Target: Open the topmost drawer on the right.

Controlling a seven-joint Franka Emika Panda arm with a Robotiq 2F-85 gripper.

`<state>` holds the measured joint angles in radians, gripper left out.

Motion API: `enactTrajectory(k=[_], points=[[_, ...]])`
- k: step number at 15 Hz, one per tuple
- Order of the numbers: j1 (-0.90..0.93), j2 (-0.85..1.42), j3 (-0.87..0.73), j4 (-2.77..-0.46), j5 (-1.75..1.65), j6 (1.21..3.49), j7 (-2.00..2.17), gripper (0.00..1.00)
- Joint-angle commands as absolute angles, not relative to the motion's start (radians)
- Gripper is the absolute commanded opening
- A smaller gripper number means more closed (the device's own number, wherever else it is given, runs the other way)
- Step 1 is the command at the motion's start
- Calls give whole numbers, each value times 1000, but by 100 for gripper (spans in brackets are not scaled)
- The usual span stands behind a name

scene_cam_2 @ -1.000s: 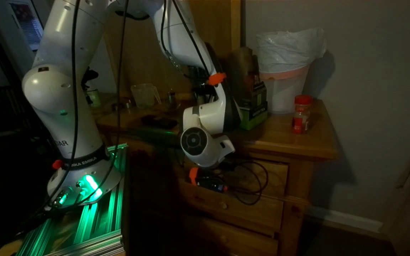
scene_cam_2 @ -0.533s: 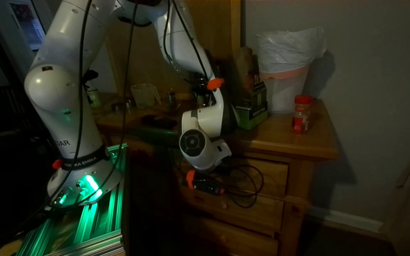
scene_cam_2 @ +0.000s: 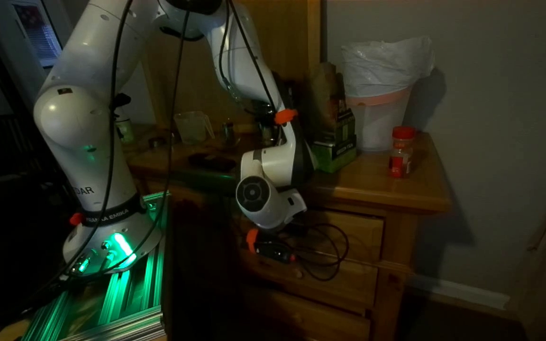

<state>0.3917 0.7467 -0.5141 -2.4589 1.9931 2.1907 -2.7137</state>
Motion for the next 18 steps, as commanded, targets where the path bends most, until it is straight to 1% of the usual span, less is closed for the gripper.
enactTrajectory(k=[1,5,6,8,10,11,12,15,16,18], points=[[415,778,-527,-2440,2053,2176,-2745,100],[423,788,-524,-2429,2062,2181,-2744,100],[424,791,-523,-2426,2062,2182,-2745,98],[428,796,-521,-2422,2056,2184,-2744,91],[437,802,-524,-2418,2056,2183,-2744,76],[444,806,-527,-2415,2058,2183,-2744,61],[453,809,-533,-2411,2062,2182,-2745,53],[481,820,-562,-2396,2072,2188,-2744,30],[487,823,-568,-2393,2072,2191,-2745,25],[497,829,-570,-2394,2074,2208,-2749,25]])
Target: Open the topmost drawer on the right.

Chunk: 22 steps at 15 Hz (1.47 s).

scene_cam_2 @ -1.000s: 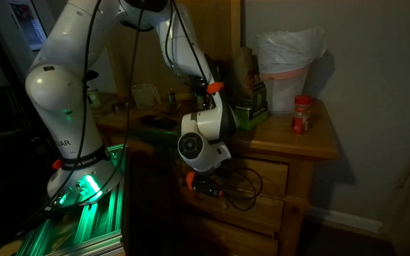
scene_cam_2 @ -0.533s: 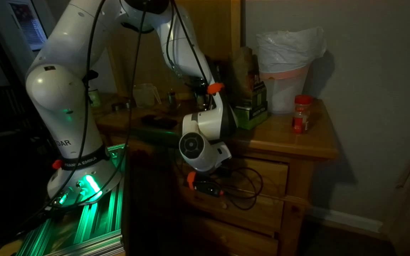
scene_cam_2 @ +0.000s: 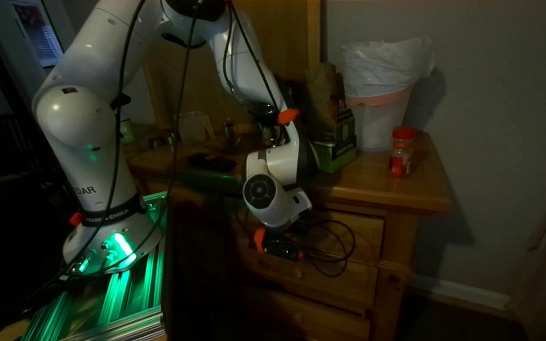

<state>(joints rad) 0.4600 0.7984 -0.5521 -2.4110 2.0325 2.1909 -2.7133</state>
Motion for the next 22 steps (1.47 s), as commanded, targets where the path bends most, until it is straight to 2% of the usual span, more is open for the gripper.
enactTrajectory(k=[1,9,21,22], points=[[498,832,-571,-2396,2068,2211,-2752,25],[485,875,-583,-2429,2008,2277,-2729,25],[436,909,-671,-2530,1952,2213,-2721,25],[434,909,-679,-2534,1946,2214,-2717,75]])
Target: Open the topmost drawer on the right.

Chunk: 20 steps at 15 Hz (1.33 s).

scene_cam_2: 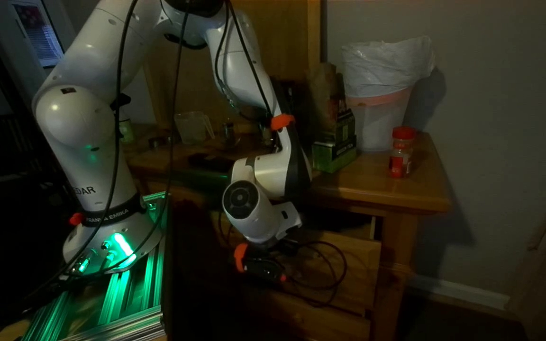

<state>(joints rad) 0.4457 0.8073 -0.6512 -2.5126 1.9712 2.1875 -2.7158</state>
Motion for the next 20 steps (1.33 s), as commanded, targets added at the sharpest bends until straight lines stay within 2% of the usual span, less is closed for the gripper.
enactTrajectory(k=[1,5,9,10,13,14,20], points=[[312,843,-592,-2532,1916,2308,-2757,76],[254,838,-596,-2564,1836,2564,-2701,99],[213,743,-603,-2580,1840,2732,-2725,100],[267,726,-648,-2601,1824,2698,-2695,100],[211,555,-616,-2653,1692,2746,-2638,100],[288,532,-677,-2684,1656,2714,-2593,100],[452,242,-813,-2787,1319,2734,-2311,100]])
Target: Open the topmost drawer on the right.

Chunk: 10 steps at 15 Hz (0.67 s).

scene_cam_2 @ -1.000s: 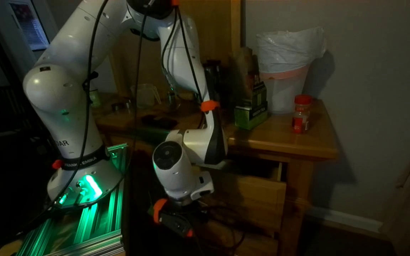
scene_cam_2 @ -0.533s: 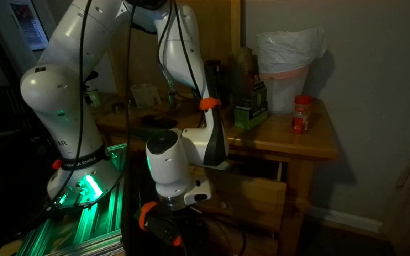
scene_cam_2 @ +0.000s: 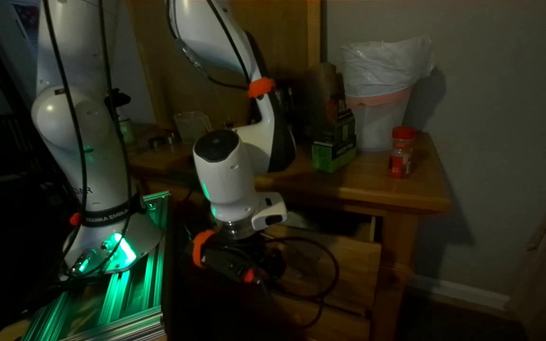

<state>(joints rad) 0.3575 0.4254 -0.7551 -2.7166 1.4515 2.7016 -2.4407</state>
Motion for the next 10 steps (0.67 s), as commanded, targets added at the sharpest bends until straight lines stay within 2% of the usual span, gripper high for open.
enactTrajectory(k=[1,3,4,6,7,10], points=[[491,204,-816,-2785,1301,2743,-2266,100],[544,167,-813,-2744,1290,2741,-2193,100],[388,55,-632,-2766,1221,2833,-2120,100],[312,26,-506,-2750,1169,2848,-1993,100],[443,33,-617,-2741,1166,2817,-1947,100],[431,59,-577,-2713,1086,2799,-1801,100]])
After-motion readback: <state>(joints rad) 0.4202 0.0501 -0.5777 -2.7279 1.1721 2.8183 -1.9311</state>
